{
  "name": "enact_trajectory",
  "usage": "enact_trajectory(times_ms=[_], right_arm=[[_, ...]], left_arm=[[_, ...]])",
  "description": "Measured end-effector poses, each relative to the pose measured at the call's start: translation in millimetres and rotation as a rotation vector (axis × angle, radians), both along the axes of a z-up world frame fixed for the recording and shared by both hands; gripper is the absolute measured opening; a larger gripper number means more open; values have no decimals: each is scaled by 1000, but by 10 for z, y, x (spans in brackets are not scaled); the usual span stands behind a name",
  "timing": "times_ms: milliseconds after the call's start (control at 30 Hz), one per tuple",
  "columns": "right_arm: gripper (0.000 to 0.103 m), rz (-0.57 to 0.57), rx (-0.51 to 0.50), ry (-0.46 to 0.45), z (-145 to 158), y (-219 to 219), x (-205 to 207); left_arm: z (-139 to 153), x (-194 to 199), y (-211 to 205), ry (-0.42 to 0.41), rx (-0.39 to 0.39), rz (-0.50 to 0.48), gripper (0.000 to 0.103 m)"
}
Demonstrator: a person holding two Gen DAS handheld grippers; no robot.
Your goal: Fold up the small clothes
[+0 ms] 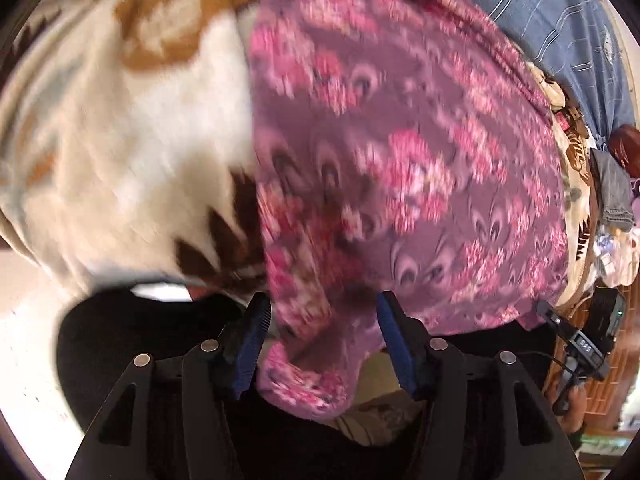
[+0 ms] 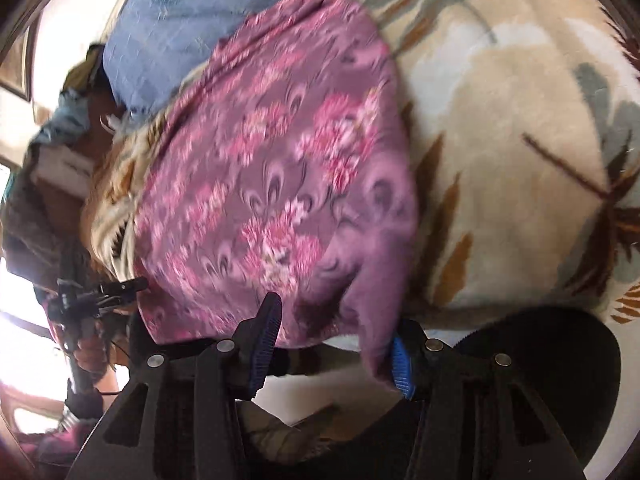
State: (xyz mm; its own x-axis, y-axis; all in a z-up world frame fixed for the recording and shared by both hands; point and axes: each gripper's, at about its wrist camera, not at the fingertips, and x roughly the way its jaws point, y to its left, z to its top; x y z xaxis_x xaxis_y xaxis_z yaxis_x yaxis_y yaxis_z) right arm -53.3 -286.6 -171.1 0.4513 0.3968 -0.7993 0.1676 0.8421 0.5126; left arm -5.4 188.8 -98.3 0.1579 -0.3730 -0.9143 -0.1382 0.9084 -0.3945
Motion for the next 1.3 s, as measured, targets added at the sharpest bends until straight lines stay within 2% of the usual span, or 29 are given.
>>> enact_trajectory(times_ms=[67,100,133,200,300,533,767,933,1100,1300], right_arm=[[42,5,-22,-7,-17,15,2],[28,8,-39,-14,-15,18,2],[14,13,-57,-18,-12,15,-4],[9,20,-22,-41,18,-37,-62],[8,-2,81,-92,146,-160,-191],[8,-72,374,-243,435,-341,-196],[8,-97,575,-371,722,-499,143],[8,-110,605,-428,906,-575,568],[8,-140,624,-437,894,-684,1099],[9,-204,661,-412,714,-868,1895]], left_arm=[[-121,-34,-23,25,-28,17,22],[-176,-31,-27,35,-33,14,6],[-186,-50,-15,29,-41,19,6],[-140,-85,25,1,-81,31,6],[47,-159,110,-70,-205,40,5],[546,-43,273,-245,-390,98,5],[812,287,536,-353,-444,205,5],[858,602,581,-379,-441,247,5],[814,1201,539,-399,-422,295,5],[734,2201,480,-410,-416,356,5]])
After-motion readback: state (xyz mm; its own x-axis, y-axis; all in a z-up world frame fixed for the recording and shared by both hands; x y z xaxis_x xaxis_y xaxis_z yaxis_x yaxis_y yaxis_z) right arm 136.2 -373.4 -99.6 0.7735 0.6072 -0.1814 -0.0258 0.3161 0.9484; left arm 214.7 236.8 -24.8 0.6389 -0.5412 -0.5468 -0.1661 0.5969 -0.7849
